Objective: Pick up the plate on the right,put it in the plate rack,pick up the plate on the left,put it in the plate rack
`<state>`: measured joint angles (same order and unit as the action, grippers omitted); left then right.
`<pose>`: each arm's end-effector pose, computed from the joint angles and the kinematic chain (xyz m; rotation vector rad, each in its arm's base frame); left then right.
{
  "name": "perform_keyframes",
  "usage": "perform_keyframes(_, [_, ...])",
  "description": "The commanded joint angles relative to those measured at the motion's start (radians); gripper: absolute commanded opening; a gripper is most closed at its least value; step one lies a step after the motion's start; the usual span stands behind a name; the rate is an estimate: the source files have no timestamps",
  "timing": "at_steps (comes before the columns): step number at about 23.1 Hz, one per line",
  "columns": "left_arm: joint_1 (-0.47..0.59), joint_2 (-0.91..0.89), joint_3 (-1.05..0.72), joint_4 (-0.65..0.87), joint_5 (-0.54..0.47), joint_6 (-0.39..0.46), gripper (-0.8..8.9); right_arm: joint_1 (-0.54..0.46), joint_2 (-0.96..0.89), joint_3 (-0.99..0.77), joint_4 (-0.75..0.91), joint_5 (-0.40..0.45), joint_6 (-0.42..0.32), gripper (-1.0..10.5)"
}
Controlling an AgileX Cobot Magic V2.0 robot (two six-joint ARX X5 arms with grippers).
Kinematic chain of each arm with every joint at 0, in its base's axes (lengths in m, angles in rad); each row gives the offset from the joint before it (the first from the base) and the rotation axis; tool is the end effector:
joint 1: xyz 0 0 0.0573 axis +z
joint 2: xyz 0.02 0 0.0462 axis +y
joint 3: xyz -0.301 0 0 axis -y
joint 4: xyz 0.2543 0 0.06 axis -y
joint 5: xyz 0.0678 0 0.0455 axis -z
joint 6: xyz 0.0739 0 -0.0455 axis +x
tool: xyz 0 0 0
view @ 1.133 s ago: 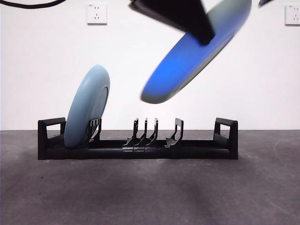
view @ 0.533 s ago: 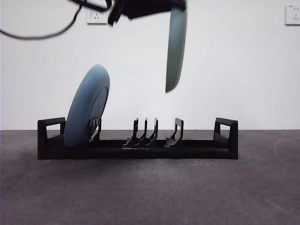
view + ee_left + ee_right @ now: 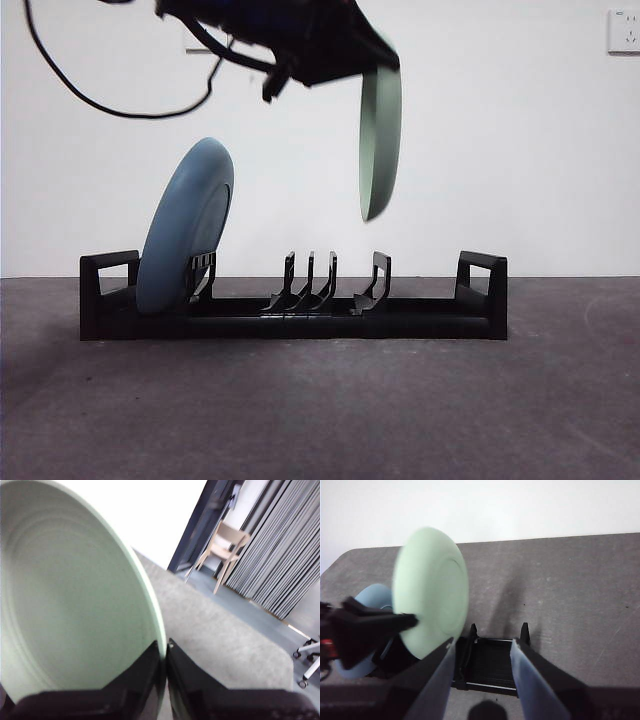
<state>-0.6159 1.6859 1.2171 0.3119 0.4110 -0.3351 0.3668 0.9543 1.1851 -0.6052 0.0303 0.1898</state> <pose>0.3441 -0.2797 0.3200 -0.2876 0.3330 -0.9870 0.1984 0.0738 0.4139 0.1117 0.3987 0.2962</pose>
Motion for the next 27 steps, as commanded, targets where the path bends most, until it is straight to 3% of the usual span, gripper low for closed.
perform_keyframes(1, [0.008, 0.034, -0.003, -0.007, 0.006, -0.005, -0.13, 0.000, 0.001, 0.004, 0.006, 0.006, -0.008, 1.9])
perform_keyframes(10, [0.009, 0.062, -0.003, -0.086, 0.001, 0.051, -0.13, 0.000, 0.002, 0.004, 0.006, 0.006, -0.008, 1.9])
perform_keyframes(23, [0.009, 0.093, -0.003, -0.177, -0.045, 0.053, 0.06, 0.000, 0.003, 0.004, 0.006, 0.005, -0.008, 1.9])
perform_keyframes(25, [0.009, 0.093, -0.003, -0.204, -0.045, 0.069, 0.51, 0.000, 0.007, 0.004, 0.006, 0.005, -0.008, 1.9])
perform_keyframes(27, [0.009, 0.093, -0.003, -0.227, -0.045, 0.083, 1.59, 0.000, 0.010, 0.004, 0.005, 0.005, -0.008, 1.9])
